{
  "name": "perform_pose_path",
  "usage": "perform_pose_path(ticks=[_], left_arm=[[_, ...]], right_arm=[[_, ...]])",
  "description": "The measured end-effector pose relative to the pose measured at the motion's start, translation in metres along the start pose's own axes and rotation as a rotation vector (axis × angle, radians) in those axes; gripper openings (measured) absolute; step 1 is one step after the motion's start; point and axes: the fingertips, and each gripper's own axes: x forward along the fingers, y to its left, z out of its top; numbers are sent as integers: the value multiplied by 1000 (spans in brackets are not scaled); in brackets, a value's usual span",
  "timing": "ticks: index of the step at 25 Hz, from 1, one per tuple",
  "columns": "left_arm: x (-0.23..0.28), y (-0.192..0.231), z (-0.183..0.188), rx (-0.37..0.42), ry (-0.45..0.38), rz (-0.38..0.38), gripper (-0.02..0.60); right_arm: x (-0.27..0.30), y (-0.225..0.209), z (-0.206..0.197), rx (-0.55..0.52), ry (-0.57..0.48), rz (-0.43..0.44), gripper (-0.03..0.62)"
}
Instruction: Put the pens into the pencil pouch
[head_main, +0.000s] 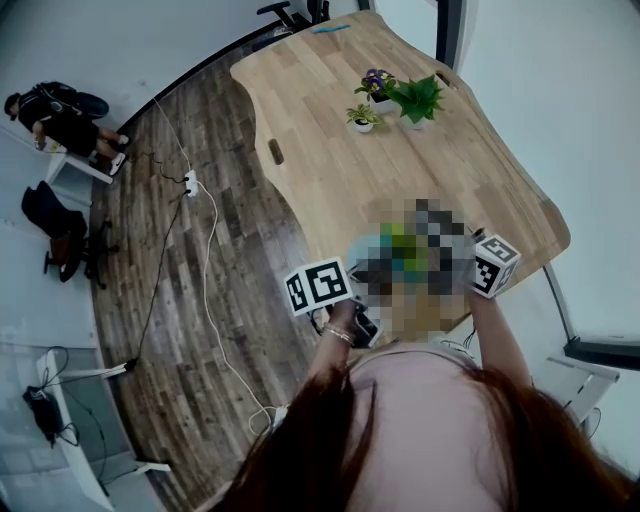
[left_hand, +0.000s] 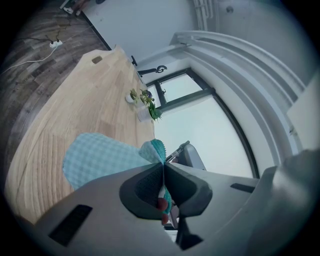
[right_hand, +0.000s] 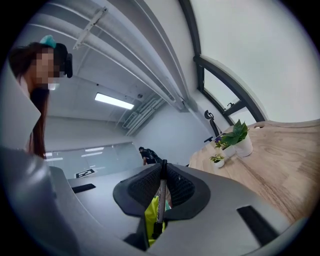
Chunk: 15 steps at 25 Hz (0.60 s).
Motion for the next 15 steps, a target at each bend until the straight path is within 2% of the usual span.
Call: perform_pose_path(ticks=[15], left_arm=[[-4,6,4,-17,-20,12,8]], right_arm=[[-9,11,-41,-201,231,6,32]])
